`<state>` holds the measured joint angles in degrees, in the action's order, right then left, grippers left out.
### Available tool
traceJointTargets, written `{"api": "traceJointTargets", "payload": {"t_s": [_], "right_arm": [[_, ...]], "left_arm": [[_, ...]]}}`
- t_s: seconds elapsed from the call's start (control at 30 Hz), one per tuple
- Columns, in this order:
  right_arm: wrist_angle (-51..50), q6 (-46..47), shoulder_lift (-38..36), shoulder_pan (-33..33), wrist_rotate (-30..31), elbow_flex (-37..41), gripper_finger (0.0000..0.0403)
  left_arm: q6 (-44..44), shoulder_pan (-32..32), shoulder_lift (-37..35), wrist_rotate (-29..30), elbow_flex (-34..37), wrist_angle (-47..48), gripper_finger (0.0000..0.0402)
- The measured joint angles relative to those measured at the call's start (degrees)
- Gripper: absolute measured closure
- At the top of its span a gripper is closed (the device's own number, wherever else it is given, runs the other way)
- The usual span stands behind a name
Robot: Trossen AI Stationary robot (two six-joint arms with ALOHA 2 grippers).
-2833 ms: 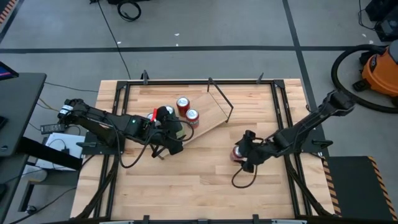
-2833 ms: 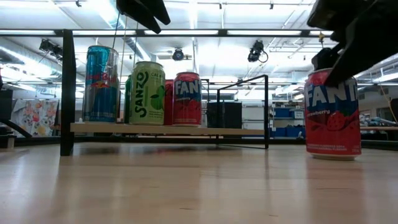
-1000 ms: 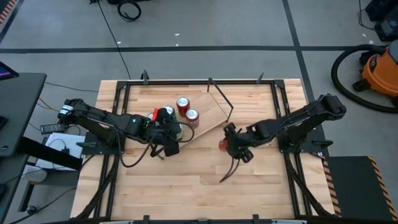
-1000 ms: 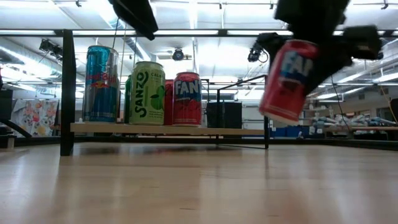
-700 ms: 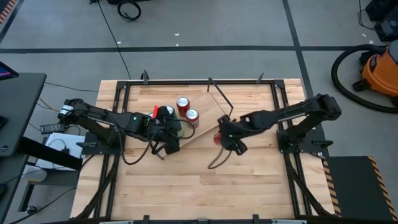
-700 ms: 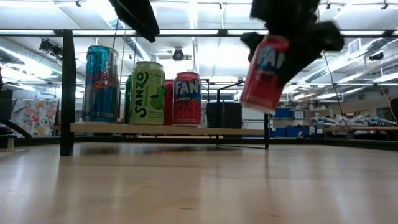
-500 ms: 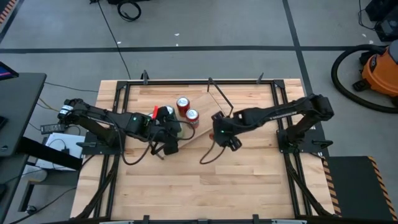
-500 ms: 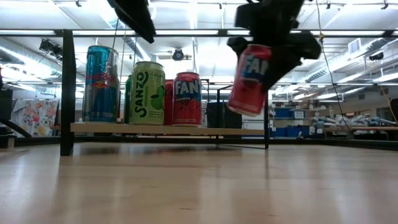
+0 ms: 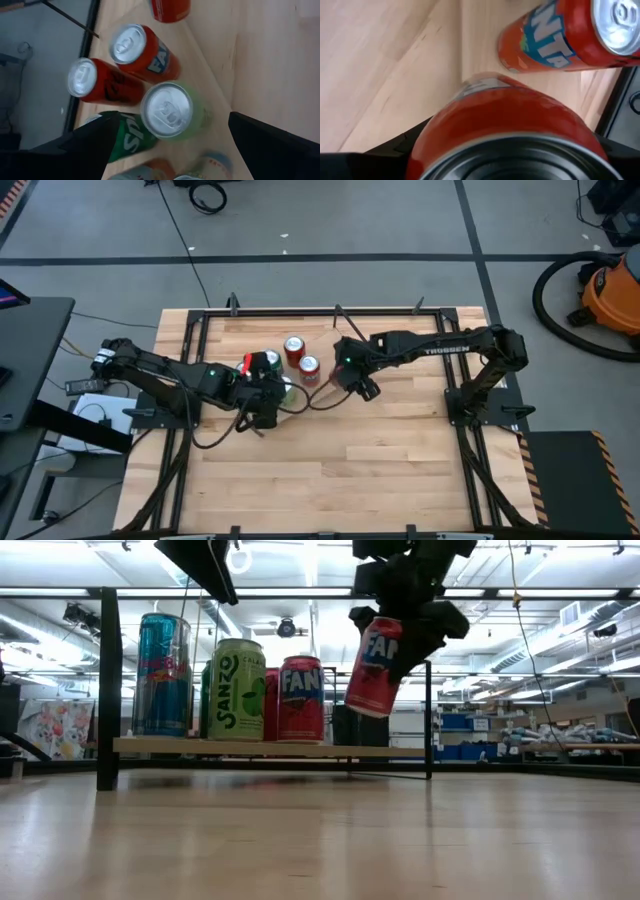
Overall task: Place canned beverage on shelf
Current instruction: Put the red soda can on the shelf
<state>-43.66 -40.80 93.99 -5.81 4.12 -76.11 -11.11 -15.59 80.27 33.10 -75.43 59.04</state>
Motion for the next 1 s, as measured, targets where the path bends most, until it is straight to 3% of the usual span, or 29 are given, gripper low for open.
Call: {"api": "traceJointTargets", "payload": {"t_s": [0.6,1.0], "right_arm": [[-12.1,-5.6,13.8,-5.1,-1.5,-16.5,0.0080],[-12.0,-8.6,15.8,-9.7,-5.4,-16.9,0.0080]], "left_arm": [[-0.1,0.0,-10.8,0.3,0.0,-0.4,0.0015],[0.3,0.0,-10.7,0.3,0.0,-0.1,0.0015]]}}
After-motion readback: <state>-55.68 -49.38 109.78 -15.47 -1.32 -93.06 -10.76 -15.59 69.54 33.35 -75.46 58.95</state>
